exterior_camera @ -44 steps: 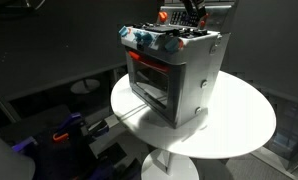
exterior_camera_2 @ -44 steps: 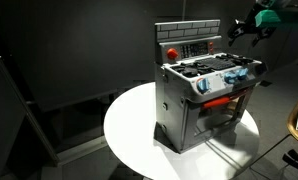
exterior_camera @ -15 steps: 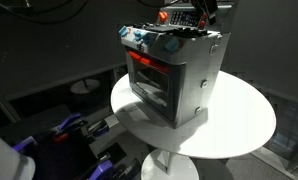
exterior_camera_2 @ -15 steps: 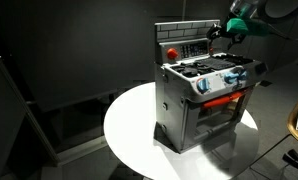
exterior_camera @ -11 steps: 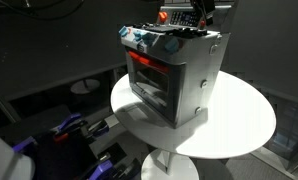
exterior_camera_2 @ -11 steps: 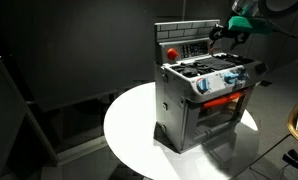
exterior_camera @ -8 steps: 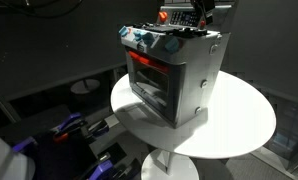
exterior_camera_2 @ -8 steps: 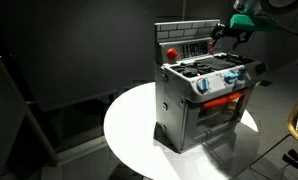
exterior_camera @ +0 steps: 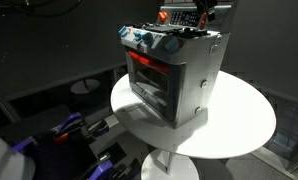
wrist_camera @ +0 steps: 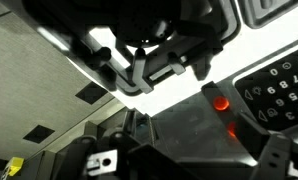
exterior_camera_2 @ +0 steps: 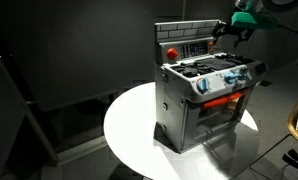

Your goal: Press the top button on the right side of the stove.

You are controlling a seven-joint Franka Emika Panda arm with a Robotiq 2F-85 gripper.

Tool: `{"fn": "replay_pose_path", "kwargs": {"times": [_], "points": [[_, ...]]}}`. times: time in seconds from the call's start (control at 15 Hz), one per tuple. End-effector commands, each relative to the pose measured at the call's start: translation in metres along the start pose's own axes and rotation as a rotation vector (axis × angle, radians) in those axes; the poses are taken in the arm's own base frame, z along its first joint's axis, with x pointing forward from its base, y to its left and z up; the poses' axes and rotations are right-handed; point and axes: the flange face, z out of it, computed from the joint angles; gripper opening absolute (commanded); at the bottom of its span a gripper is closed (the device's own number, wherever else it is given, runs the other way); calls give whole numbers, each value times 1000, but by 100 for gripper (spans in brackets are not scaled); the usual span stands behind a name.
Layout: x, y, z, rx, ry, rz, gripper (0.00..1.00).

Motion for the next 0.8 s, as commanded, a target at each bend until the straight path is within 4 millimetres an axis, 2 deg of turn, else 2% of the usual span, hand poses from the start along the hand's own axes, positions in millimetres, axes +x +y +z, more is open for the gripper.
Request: {"fn": "replay_pose_path", "kwargs": {"times": [0.0,0.73], "points": [[10,-1,-1,-1,12,-1,100],[15,-6,19,44,37,-5,100]]}}
